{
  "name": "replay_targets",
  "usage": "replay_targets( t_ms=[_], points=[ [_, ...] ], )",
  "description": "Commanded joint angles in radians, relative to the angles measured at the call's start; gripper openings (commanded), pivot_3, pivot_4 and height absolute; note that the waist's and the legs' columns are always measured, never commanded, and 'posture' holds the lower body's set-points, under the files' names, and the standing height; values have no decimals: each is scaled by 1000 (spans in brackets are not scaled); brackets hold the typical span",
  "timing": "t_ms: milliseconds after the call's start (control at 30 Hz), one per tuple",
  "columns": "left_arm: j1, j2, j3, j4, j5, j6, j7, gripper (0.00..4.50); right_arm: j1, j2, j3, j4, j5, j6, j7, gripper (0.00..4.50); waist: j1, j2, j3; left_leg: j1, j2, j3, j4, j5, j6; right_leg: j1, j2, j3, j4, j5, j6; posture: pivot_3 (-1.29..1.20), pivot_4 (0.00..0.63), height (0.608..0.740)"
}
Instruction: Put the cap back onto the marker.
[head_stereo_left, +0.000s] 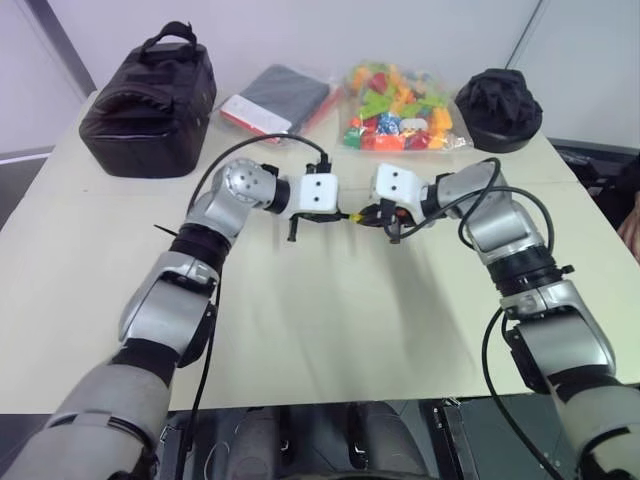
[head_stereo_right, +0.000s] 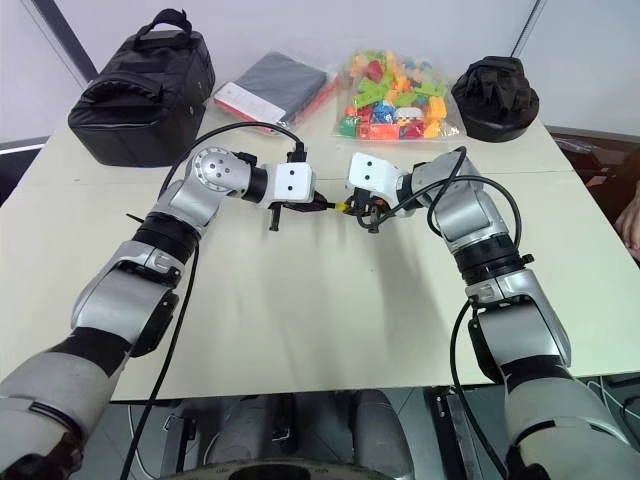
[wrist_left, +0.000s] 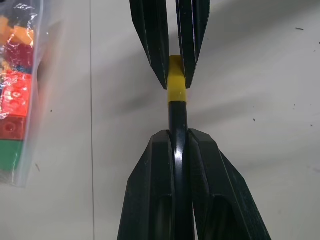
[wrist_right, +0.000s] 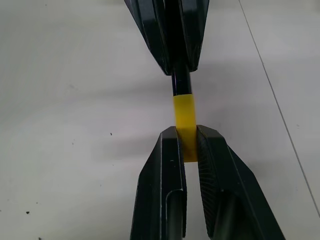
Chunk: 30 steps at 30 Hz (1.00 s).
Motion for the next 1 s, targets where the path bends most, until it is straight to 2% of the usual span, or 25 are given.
replay_targets(
  t_ms=[33,733,800,833,900,967,1000],
  points=[
    [-37,-28,-10,-14,-19,-32,11,0,-28,13,-6,-57,24,-27,-16,63,0,0,0,0,0,0,0,0,0,0,0,0,0,0,0,0,150,740],
    [-25,-10,-8,5,-14,-24,33,0,-31,-15,3,-36,-4,-35,-34,63,0,0,0,0,0,0,0,0,0,0,0,0,0,0,0,0,150,740],
    [-24,-10,-8,3,-15,-23,32,0,-34,-13,4,-27,-6,-37,-39,917,0,0,0,0,0,0,0,0,0,0,0,0,0,0,0,0,150,740],
    [-24,-9,-8,3,-15,-23,32,0,-35,-12,5,-24,-7,-39,-39,1144,1,0,0,0,0,0,0,0,0,0,0,0,0,0,0,0,150,740],
    [-24,-8,-7,4,-15,-23,31,0,-36,-12,7,-20,-7,-40,-41,2051,0,0,0,0,0,0,0,0,-1,0,0,0,0,0,0,0,150,740],
    [-23,-7,-8,3,-16,-23,30,0,-36,-14,9,-18,-8,-40,-41,3232,0,0,0,0,0,0,0,0,-1,0,0,0,0,0,0,0,150,740],
    [-21,-6,-9,2,-17,-23,29,0,-34,-16,10,-20,-7,-37,-37,3643,0,0,0,0,0,0,0,0,-1,0,0,0,0,0,0,0,150,740]
  ],
)
